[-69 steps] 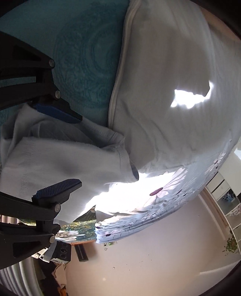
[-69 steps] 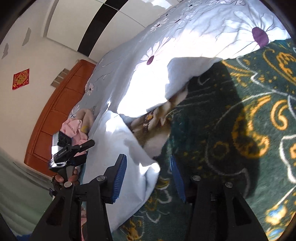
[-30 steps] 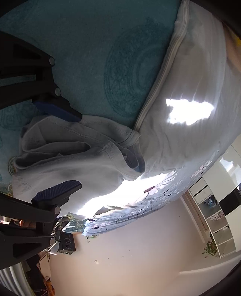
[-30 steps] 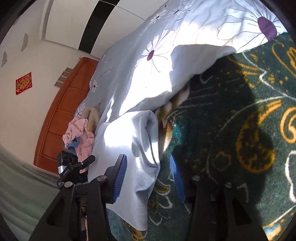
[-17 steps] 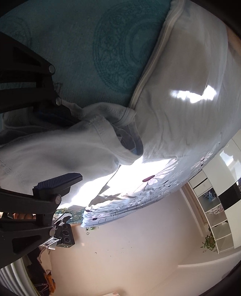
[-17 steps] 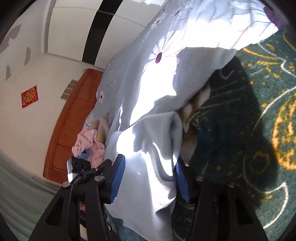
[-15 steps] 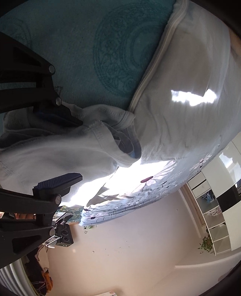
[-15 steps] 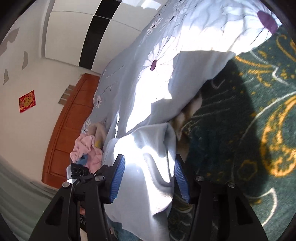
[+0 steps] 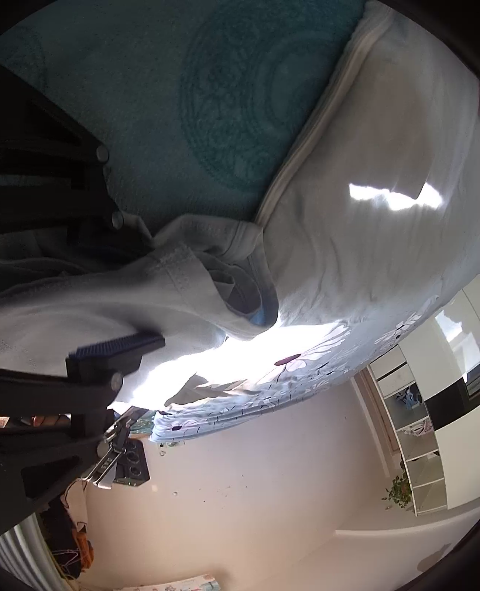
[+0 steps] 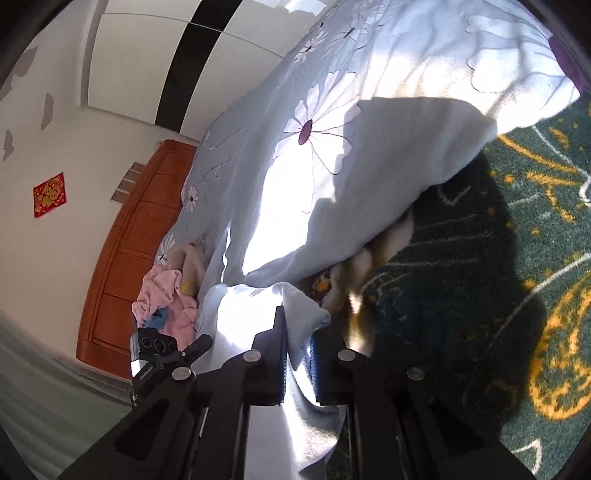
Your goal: Fold clothes
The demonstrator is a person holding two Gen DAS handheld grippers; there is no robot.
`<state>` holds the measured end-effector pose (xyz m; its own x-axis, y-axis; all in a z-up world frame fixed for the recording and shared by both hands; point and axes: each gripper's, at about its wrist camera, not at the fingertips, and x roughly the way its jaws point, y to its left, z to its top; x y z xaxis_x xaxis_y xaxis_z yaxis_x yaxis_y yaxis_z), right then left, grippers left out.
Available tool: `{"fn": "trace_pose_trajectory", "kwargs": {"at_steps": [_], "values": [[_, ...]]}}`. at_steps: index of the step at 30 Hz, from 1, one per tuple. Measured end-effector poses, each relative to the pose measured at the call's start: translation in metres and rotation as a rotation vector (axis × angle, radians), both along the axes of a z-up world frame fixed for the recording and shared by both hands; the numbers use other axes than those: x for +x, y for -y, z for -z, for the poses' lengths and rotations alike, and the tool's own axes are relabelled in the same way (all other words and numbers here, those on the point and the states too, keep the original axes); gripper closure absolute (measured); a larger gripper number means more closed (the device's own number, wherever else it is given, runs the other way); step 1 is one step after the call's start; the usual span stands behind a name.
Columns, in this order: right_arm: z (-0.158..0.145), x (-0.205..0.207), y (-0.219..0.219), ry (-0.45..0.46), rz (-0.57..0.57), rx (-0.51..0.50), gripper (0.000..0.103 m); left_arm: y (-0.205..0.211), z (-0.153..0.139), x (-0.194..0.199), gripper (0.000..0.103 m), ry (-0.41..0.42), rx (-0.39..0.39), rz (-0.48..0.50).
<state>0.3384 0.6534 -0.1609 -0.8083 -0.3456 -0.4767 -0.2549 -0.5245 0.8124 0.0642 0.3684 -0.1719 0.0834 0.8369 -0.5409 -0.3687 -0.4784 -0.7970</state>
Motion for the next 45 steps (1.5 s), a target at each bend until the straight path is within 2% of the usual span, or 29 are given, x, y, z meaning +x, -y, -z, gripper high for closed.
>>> {"fn": "trace_pose_trajectory", "kwargs": {"at_steps": [3,6,10,13,16,20,23,27,31,32,33,34,35,36,38,43,45], "values": [[-0.037,-0.001,0.013,-0.046,-0.056,0.039,0.094,0.013,-0.006,0.004,0.087,0.029,0.067,-0.031],[-0.084,0.000,0.037,-0.093,-0.136,0.118,0.094,0.033,-0.025,0.016,0.087,0.019,0.148,-0.066],[-0.137,0.014,0.072,-0.156,-0.227,0.195,0.094,0.070,-0.049,0.039,0.087,-0.011,0.196,-0.070],[-0.159,0.029,0.092,-0.203,-0.294,0.171,0.094,0.114,-0.064,0.044,0.087,-0.026,0.223,-0.070],[-0.163,0.034,0.096,-0.213,-0.324,0.173,0.094,0.136,-0.070,0.034,0.087,-0.052,0.203,-0.080],[-0.124,0.013,0.070,-0.102,-0.277,0.174,0.094,0.127,-0.049,0.018,0.087,-0.039,0.142,-0.061],[-0.077,-0.002,0.040,0.010,-0.209,0.129,0.094,0.107,-0.019,0.014,0.088,-0.009,0.076,-0.053],[-0.035,-0.011,0.008,0.081,-0.148,0.066,0.094,0.097,0.003,0.004,0.087,0.043,0.057,-0.094],[-0.021,-0.013,-0.007,0.123,-0.122,0.083,0.088,0.107,0.003,-0.004,0.081,0.034,0.048,-0.124],[-0.018,-0.013,-0.009,0.134,-0.109,0.088,0.085,0.107,0.000,-0.004,0.073,0.016,0.039,-0.124],[-0.016,-0.009,-0.012,0.136,-0.092,0.079,0.075,0.107,-0.002,-0.003,0.061,0.010,0.039,-0.111],[-0.013,-0.005,-0.016,0.136,-0.076,0.069,0.064,0.107,-0.004,-0.002,0.055,0.006,0.042,-0.095],[-0.009,0.001,-0.018,0.127,-0.065,0.045,0.057,0.106,-0.005,0.000,0.044,0.004,0.048,-0.076],[-0.005,0.006,-0.017,0.119,-0.068,0.020,0.054,0.103,-0.005,0.001,0.039,0.002,0.046,-0.059],[0.004,0.018,-0.013,0.104,-0.076,-0.031,0.050,0.095,-0.002,0.001,0.039,0.005,0.028,-0.044],[0.009,0.026,0.010,0.091,-0.092,0.006,0.050,0.072,0.006,0.000,0.038,0.020,0.010,-0.037],[0.011,0.020,0.022,0.083,-0.122,-0.025,0.050,0.064,0.005,0.001,0.037,0.021,0.012,-0.032]]}}
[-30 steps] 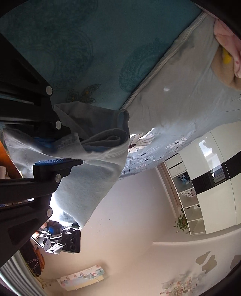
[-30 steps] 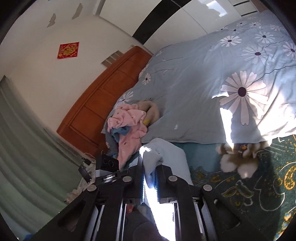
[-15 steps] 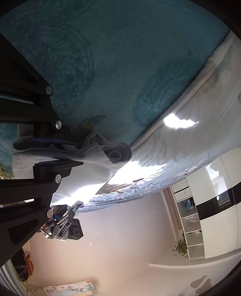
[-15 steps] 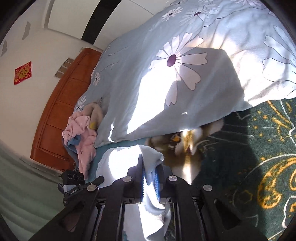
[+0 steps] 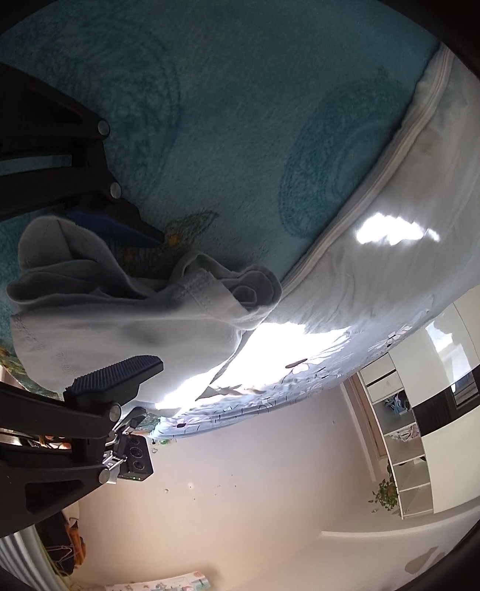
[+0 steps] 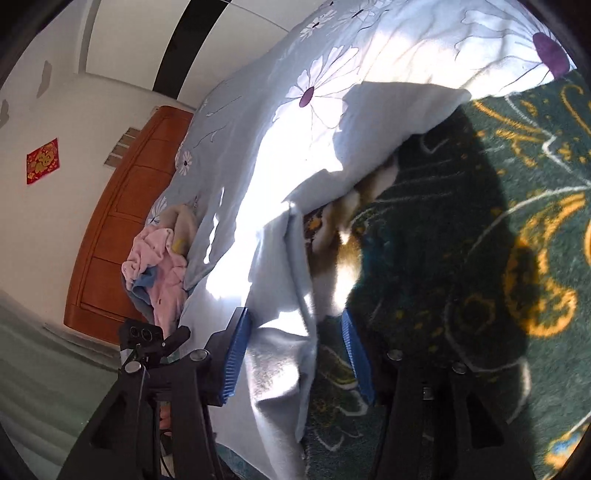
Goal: Fold clothes
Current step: 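Lift the folded shirt with both grippers and carry it across the bed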
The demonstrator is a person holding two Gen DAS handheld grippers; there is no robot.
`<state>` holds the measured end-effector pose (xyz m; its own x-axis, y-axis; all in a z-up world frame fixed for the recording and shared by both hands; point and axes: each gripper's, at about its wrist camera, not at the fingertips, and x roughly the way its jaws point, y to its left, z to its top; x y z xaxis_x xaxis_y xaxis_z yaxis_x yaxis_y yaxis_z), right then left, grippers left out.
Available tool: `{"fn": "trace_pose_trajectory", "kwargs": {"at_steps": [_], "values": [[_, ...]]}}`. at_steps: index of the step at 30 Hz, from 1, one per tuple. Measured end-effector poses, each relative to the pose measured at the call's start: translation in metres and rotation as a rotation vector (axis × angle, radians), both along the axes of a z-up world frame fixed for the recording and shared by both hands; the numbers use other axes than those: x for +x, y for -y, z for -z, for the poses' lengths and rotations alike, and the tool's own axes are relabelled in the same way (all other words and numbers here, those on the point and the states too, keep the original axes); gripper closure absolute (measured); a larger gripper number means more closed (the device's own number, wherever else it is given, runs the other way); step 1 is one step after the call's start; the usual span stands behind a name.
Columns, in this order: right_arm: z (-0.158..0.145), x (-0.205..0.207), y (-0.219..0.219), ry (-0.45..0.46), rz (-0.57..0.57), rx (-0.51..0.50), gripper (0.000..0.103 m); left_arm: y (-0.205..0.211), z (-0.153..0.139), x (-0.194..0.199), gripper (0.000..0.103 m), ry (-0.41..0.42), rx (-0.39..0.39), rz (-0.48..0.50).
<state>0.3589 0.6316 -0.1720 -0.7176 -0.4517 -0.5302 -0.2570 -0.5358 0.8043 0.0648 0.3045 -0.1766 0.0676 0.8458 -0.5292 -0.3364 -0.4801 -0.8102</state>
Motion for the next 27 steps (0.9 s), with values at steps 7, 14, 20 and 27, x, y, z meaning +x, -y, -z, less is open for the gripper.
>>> {"fn": "trace_pose_trajectory", "kwargs": {"at_steps": [7,14,20,27], "values": [[-0.005,-0.012,0.035,-0.015,-0.048,0.039,0.051,-0.024,-0.007,0.010,0.051,-0.036,-0.019,0.039],[-0.016,-0.010,0.037,-0.021,-0.046,0.014,0.089,-0.020,-0.030,0.031,0.090,-0.096,-0.029,0.029],[-0.042,0.025,0.005,-0.078,-0.038,0.017,0.089,-0.063,-0.070,0.070,0.090,-0.171,0.001,0.146],[-0.066,0.107,-0.083,-0.083,0.043,0.124,0.089,-0.183,-0.087,0.129,0.090,-0.216,-0.019,0.360]]}}
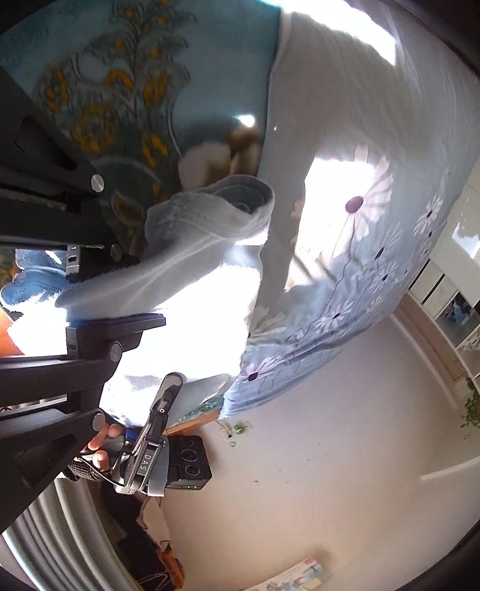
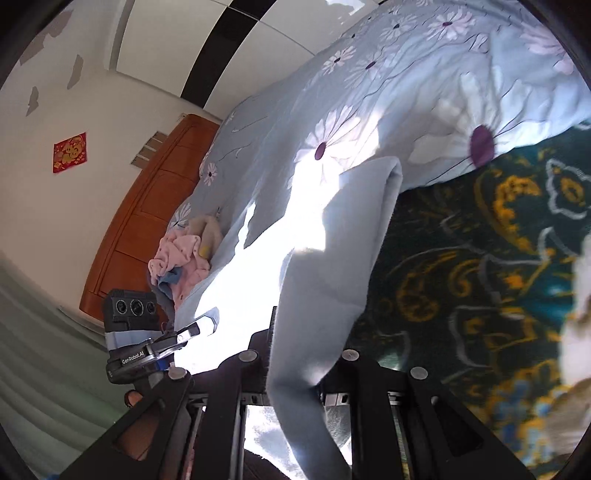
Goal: Fold clothes
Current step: 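Lift the folded shirt with both grippers and carry it across the bed, then lower the folded shirt onto the green blanket and open both grippers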
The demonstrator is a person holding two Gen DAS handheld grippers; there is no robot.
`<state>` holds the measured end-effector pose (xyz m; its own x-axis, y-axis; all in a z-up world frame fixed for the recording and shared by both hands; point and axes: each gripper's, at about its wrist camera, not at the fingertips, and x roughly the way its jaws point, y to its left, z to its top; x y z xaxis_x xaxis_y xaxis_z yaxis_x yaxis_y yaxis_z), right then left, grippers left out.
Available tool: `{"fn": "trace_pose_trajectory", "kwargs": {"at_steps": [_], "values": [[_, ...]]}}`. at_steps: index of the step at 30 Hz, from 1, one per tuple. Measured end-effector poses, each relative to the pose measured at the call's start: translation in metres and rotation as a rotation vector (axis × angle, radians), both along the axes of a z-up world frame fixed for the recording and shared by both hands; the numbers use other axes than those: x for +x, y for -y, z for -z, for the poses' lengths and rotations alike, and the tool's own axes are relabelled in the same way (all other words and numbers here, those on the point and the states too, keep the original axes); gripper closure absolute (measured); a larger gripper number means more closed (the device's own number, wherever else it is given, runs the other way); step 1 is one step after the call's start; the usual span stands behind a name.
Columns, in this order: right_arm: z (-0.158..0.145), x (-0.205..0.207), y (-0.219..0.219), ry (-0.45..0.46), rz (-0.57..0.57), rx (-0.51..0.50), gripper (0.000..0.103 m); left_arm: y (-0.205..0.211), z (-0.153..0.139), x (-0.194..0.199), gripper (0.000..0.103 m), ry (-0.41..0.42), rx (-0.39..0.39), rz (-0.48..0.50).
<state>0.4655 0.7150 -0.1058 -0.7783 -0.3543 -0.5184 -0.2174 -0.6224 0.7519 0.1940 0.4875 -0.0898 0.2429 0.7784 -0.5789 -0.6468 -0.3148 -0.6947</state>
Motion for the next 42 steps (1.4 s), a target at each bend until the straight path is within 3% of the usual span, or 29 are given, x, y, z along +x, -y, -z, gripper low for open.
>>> {"fn": "trace_pose_trajectory", "kwargs": {"at_steps": [6,16,20,24,27,29,32,34,37,42], "values": [[-0.017,0.070,-0.085,0.054,0.105,0.089,0.089,-0.110,0.001,0.058,0.090,-0.029,-0.016,0.157],[-0.032,0.144,-0.208,0.141,0.223,0.164,0.089,-0.244,-0.003,0.124,0.090,-0.001,0.014,0.234],[-0.016,0.156,-0.235,0.147,0.261,0.153,0.089,-0.259,0.009,0.131,0.090,-0.010,0.007,0.222],[0.014,0.166,-0.256,0.174,0.329,0.105,0.087,-0.264,0.044,0.130,0.089,-0.039,-0.100,0.209],[0.032,0.178,-0.263,0.178,0.383,0.059,0.077,-0.254,0.049,0.124,0.086,-0.024,-0.104,0.213],[0.028,0.189,-0.264,0.186,0.423,0.073,0.066,-0.246,0.046,0.120,0.086,-0.025,-0.099,0.219],[0.004,0.214,-0.266,0.238,0.535,0.166,0.065,-0.234,0.026,0.116,0.086,-0.091,-0.073,0.194],[-0.020,0.226,-0.254,0.241,0.583,0.273,0.065,-0.227,0.006,0.119,0.088,-0.187,-0.041,0.142],[-0.045,0.226,-0.230,0.183,0.553,0.377,0.065,-0.231,-0.016,0.138,0.088,-0.251,0.013,0.135],[-0.044,0.187,-0.207,0.197,0.450,0.424,0.063,-0.259,-0.014,0.190,0.085,-0.345,-0.021,0.270]]}}
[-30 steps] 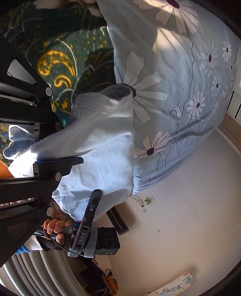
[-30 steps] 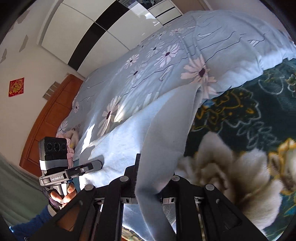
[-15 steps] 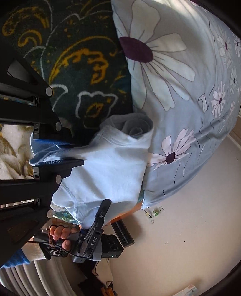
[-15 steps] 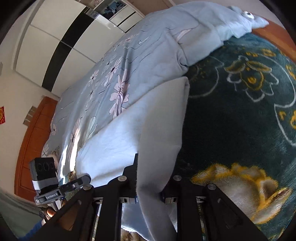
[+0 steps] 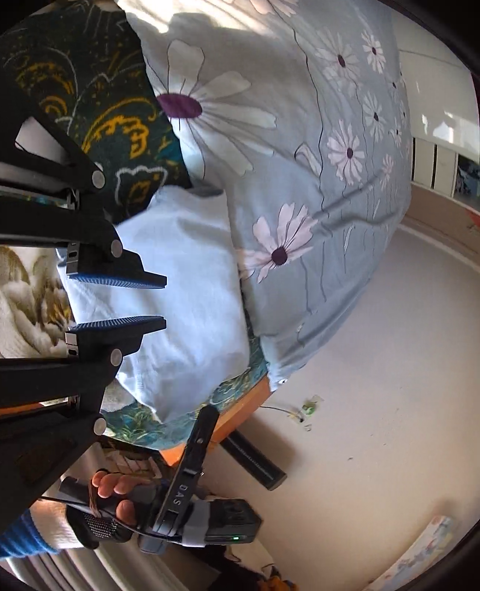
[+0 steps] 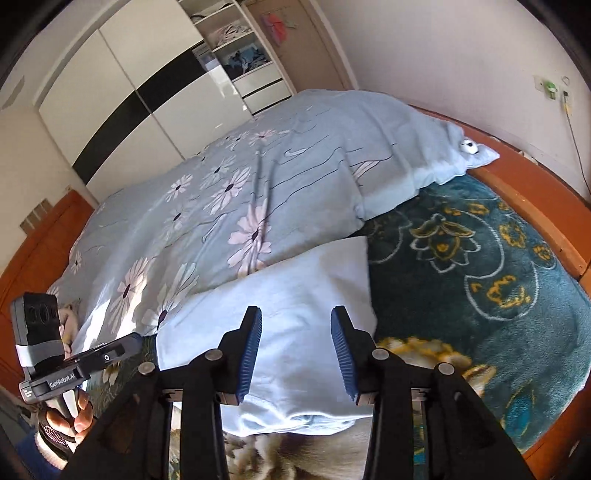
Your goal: Fold clothes
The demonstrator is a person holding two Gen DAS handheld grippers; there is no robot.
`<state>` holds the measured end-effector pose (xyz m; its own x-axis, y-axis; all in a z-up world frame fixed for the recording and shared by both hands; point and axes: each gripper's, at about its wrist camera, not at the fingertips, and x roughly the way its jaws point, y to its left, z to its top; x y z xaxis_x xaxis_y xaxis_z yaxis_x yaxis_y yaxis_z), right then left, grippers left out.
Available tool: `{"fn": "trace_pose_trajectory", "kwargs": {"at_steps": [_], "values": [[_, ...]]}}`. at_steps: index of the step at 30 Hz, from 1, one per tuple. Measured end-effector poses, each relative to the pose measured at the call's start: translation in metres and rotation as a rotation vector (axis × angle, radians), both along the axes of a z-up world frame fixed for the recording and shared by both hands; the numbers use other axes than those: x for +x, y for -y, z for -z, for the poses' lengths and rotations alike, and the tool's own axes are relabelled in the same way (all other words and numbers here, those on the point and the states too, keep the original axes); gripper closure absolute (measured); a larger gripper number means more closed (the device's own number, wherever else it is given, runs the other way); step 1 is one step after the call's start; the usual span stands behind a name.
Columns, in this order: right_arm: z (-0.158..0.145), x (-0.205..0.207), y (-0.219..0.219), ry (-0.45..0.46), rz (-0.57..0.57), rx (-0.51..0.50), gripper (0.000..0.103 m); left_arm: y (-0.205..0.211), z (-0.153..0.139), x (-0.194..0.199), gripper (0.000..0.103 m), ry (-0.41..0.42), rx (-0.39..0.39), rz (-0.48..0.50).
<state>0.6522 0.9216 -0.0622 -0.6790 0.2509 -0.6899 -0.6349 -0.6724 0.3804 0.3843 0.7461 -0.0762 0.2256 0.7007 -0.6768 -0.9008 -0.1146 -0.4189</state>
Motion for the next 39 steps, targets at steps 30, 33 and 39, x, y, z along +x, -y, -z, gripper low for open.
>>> {"fn": "trace_pose_trajectory", "kwargs": {"at_steps": [30,33,39], "values": [[0.067,0.010,0.123,0.038,0.181,0.065,0.030,0.072,0.043,0.010,0.017,-0.191,-0.089,-0.091],[0.068,0.007,0.137,0.058,0.199,0.108,0.024,0.080,0.051,0.008,0.015,-0.196,-0.101,-0.113],[0.073,0.005,0.167,0.110,0.268,0.180,0.024,0.099,0.062,-0.001,0.011,-0.184,-0.073,-0.190]]}}
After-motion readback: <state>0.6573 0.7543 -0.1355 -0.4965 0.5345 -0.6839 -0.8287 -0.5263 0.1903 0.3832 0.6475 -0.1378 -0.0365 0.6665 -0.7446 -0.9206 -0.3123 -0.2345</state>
